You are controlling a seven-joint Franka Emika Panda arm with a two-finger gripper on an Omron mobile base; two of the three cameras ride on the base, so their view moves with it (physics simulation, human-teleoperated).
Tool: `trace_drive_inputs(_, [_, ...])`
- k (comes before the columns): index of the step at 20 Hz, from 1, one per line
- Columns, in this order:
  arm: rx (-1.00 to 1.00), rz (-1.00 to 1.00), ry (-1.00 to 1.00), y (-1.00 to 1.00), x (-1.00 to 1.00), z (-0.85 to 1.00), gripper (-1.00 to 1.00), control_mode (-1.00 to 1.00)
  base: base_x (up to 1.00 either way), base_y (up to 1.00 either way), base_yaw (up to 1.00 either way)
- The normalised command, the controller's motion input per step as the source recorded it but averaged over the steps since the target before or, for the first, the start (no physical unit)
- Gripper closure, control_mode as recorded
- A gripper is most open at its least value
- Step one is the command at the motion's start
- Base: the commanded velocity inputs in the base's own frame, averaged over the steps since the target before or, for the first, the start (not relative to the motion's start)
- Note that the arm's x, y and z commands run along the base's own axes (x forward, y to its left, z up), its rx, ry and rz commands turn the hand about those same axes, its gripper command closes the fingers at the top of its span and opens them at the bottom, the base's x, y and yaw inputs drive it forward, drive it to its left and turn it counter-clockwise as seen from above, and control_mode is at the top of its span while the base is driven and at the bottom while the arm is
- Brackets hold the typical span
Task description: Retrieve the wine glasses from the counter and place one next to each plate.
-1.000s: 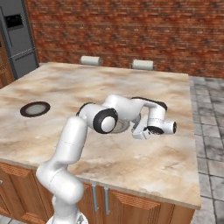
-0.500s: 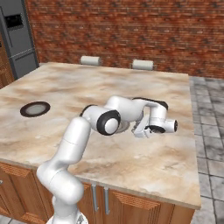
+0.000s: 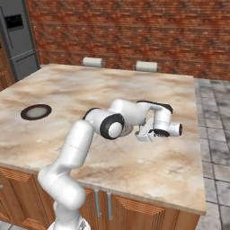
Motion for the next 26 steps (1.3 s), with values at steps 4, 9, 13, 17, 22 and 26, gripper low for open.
trace_drive_inputs(4, [0.00, 0.00, 0.00, -0.05, -0.04, 0.00, -1.00, -1.00, 0.00, 0.00, 0.00])
trace_drive_inputs(9, [0.00, -0.07, 0.02, -0.26, -0.18, 0.00, -1.00, -1.00, 0.00, 0.00, 0.00])
trace_drive_inputs(13, [0.00, -0.09, 0.00, -0.14, -0.29, 0.12, -1.00, -1.00, 0.00, 0.00, 0.00])
trace_drive_inputs(17, [0.00, -0.06, -0.19, 0.00, -0.50, 0.61, -1.00, -1.00, 0.00, 0.00, 0.00])
trace_drive_inputs(22, [0.00, -0.03, -0.19, 0.00, -0.49, 0.86, -1.00, -1.00, 0.00, 0.00, 0.00])
trace_drive_inputs(26, [0.00, -0.01, -0.12, 0.08, -0.53, 0.89, -1.00, -1.00, 0.00, 0.00, 0.00])
